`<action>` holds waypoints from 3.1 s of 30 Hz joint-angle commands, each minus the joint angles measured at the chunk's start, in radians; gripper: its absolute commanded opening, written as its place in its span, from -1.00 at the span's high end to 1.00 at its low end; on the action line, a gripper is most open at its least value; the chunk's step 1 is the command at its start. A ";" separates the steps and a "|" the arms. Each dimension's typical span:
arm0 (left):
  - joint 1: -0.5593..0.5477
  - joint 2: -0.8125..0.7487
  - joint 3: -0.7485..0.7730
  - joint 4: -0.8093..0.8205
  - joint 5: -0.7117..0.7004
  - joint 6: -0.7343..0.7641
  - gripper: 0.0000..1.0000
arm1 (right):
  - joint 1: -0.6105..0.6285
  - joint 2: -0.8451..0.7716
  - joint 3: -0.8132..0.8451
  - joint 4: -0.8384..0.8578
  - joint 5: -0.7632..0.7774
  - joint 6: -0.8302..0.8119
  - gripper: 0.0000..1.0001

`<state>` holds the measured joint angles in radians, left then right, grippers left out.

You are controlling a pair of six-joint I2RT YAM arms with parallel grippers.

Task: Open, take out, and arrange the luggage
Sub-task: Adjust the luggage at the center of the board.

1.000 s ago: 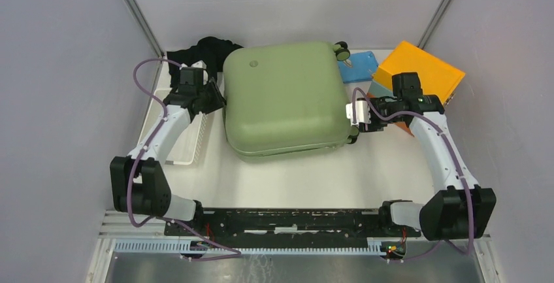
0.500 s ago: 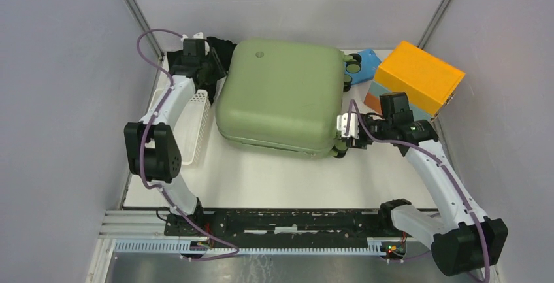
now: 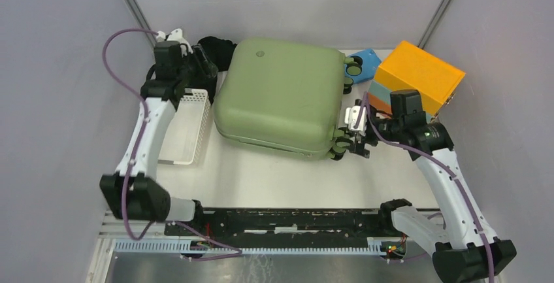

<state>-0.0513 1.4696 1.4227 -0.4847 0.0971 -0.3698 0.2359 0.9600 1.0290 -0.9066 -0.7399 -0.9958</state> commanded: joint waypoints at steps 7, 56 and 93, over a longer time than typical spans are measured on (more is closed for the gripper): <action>-0.003 -0.515 -0.350 0.011 0.337 -0.035 -0.03 | -0.170 0.038 0.073 0.071 -0.136 0.104 -0.96; 0.002 0.033 -0.175 0.105 0.211 -0.036 0.48 | 0.207 0.226 -0.232 0.687 -0.255 0.439 -0.20; -0.676 -0.659 -0.766 0.343 0.030 -0.145 -0.47 | -0.075 -0.102 -0.566 0.605 -0.296 0.091 -0.67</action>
<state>-0.6140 0.8532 0.7303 -0.2642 0.4000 -0.5224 0.1844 0.8917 0.4995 -0.3920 -0.9871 -0.9054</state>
